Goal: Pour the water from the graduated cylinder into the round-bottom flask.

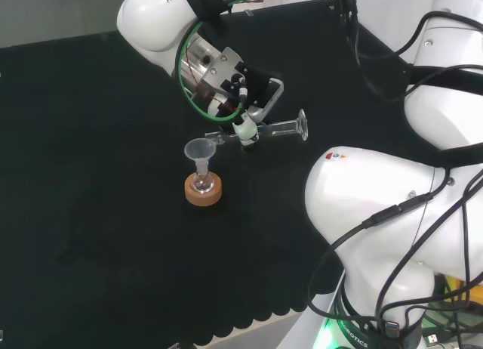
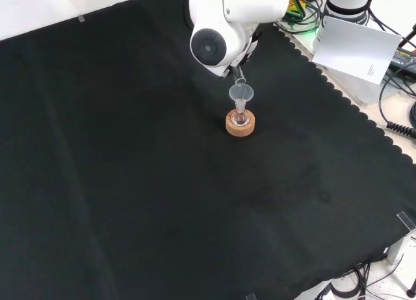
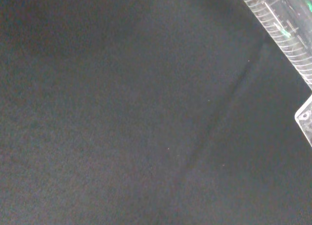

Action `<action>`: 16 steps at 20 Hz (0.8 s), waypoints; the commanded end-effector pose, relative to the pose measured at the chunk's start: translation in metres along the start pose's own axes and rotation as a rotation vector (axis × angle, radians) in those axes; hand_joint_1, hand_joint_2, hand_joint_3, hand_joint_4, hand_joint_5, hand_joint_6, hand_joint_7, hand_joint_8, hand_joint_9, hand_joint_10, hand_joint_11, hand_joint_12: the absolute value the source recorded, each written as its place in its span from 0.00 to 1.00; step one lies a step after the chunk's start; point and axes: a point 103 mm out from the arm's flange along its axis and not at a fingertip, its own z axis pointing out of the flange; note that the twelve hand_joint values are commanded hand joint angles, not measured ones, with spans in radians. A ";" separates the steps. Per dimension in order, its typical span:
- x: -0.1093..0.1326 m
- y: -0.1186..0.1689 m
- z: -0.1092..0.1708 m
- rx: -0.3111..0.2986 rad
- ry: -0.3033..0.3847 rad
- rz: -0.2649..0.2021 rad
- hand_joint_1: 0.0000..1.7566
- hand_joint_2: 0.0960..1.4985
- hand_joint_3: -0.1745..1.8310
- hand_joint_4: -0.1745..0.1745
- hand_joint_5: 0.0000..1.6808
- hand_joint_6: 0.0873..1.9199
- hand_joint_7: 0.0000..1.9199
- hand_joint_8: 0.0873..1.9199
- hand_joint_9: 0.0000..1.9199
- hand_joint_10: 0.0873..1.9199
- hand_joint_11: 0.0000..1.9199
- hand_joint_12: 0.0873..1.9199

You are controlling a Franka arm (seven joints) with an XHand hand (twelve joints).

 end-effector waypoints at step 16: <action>0.003 -0.002 -0.006 0.006 -0.019 0.013 0.72 0.72 0.09 0.00 0.58 0.51 0.52 0.49 0.73 0.00 0.63 0.37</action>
